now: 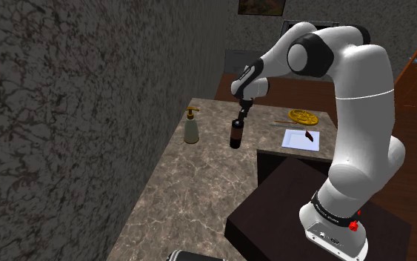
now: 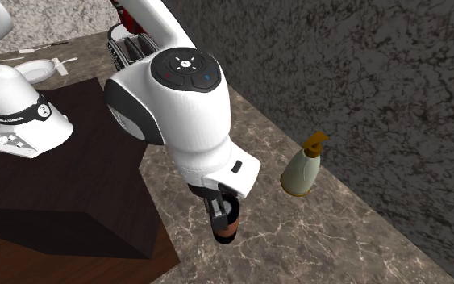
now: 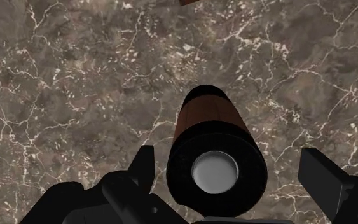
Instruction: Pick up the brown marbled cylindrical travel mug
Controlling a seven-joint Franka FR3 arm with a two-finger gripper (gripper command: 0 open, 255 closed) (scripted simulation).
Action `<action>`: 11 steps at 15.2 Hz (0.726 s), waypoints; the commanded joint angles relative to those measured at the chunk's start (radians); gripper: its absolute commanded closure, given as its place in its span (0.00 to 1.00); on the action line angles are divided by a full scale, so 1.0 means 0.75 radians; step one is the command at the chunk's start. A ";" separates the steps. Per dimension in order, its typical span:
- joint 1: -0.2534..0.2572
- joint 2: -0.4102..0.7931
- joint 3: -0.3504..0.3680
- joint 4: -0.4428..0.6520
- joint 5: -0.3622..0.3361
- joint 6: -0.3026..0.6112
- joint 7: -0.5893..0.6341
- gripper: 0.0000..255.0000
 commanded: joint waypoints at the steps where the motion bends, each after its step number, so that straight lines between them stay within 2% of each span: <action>1: -0.015 0.042 0.013 0.024 0.016 0.019 -0.018 0.00; 9: -0.032 0.122 0.037 0.037 0.044 0.085 -0.038 0.00; 10: -0.032 0.122 0.037 0.036 0.044 0.085 -0.038 1.00; 11: -0.032 0.122 0.037 0.037 0.044 0.085 -0.038 1.00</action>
